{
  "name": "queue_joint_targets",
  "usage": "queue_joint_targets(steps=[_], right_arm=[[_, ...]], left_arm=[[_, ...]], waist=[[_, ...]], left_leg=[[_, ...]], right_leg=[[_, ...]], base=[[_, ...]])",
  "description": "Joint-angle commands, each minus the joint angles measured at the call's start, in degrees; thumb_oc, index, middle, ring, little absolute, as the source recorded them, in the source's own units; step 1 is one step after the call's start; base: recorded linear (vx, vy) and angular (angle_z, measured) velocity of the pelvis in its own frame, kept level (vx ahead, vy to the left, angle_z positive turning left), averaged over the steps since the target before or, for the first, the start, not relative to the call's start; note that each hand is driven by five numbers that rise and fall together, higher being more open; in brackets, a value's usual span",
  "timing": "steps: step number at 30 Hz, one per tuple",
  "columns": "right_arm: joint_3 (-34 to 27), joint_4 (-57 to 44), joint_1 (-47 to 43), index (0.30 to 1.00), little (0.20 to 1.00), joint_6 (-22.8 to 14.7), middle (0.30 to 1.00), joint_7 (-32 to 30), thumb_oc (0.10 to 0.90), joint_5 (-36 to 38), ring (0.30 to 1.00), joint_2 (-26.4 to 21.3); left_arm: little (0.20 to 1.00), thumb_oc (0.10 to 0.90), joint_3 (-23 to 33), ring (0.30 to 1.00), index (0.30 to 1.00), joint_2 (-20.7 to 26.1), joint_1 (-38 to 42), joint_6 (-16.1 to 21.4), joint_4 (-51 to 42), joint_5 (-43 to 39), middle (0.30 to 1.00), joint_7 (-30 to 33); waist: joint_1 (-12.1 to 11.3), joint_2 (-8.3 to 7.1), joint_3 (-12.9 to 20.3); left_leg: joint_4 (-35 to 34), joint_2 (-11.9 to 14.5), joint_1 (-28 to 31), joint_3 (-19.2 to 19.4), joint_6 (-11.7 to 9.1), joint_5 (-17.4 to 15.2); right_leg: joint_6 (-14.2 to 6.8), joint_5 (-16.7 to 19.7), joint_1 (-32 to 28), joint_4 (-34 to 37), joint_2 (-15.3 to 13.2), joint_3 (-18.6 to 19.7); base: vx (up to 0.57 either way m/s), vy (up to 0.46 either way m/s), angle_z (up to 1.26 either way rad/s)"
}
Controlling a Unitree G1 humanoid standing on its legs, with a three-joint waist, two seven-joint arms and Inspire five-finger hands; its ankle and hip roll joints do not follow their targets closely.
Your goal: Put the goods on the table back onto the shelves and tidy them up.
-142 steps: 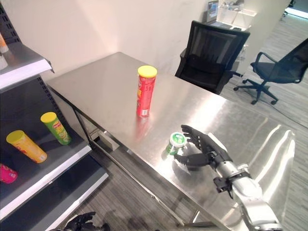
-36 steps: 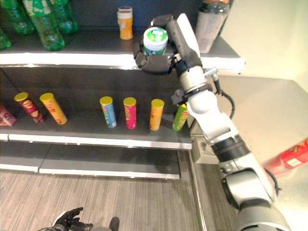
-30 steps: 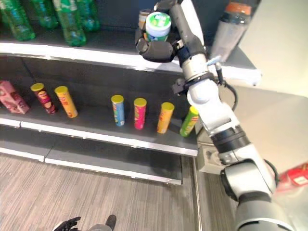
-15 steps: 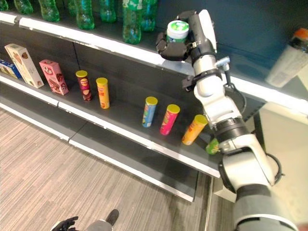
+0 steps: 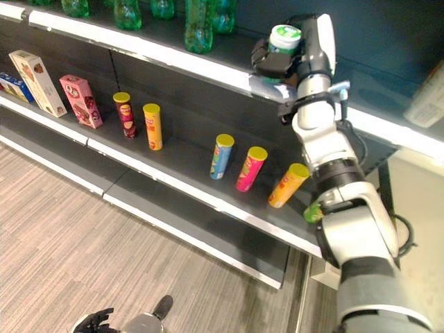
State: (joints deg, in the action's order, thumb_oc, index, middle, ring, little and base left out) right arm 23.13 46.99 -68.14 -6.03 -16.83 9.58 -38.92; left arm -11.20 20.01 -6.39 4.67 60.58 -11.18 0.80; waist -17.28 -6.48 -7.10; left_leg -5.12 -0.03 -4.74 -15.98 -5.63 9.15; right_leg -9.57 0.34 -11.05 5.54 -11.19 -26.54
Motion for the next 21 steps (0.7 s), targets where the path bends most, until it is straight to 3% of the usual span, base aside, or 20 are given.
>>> queue_joint_targets(steps=[1,21], right_arm=[[3.6,0.8,-10.2,0.3,0.3,-2.2,0.3,-3.2,0.4,0.5,0.3,-1.7],[5.4,9.0,-11.2,0.3,0.3,-0.6,0.3,-3.0,0.4,0.3,0.3,0.5]], left_arm=[[0.9,0.8,-4.0,0.9,0.9,2.9,1.6,1.7,1.2,-0.4,0.9,1.4],[0.9,0.8,-4.8,0.9,0.9,2.9,1.9,1.9,1.1,0.0,0.9,2.0]], waist=[[0.1,0.2,3.3],[1.1,-0.1,3.3]], left_leg=[[0.1,1.2,4.1,5.9,0.4,-9.2],[0.1,1.2,4.1,6.3,0.4,-9.5]], right_leg=[[-1.5,0.3,1.2,-1.0,-2.3,-2.3],[-1.7,0.9,1.8,-0.7,-2.5,-1.8]], base=[[0.0,0.0,0.0],[0.0,0.0,0.0]])
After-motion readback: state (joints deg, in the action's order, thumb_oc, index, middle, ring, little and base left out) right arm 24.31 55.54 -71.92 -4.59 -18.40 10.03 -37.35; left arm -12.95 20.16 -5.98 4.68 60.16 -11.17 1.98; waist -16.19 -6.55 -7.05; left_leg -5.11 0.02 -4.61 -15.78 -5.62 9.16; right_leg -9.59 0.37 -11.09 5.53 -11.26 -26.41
